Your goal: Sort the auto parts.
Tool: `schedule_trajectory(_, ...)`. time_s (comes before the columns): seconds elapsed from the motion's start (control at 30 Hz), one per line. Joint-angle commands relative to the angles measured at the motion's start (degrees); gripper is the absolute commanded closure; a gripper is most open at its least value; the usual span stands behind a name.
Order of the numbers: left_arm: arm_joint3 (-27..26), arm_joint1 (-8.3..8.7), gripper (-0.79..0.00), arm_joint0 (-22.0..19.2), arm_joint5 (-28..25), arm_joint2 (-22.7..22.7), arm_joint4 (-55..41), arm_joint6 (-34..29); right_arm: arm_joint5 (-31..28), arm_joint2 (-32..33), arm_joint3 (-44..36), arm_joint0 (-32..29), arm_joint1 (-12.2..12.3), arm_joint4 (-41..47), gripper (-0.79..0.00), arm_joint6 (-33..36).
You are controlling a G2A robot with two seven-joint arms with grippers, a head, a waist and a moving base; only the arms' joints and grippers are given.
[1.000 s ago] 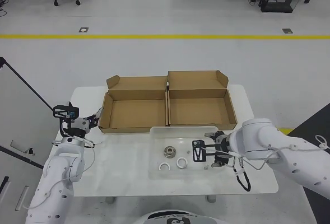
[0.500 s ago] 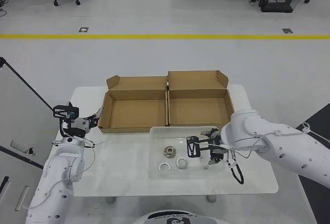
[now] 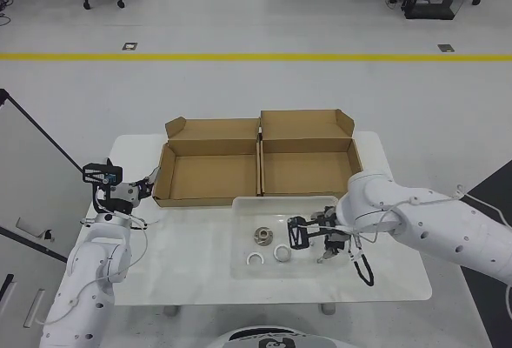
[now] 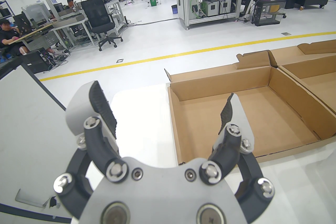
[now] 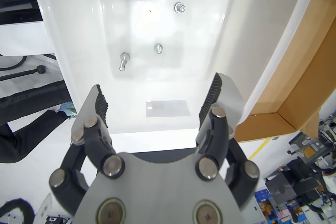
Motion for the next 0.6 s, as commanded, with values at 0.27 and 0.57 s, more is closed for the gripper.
schedule_trajectory(0.27, 0.0, 0.0, -0.785, 0.0, 0.0, 0.0, 0.0, 0.0, -0.44, -1.95, 1.34, 0.34, -0.65, 1.14, -0.431, -0.43)
schedule_trajectory(0.57, 0.0, 0.0, -0.785, 0.0, 0.0, 0.0, 0.0, 0.0, -0.08, -1.95, 2.41, -0.78, -1.48, 1.12, -0.413, -0.06)
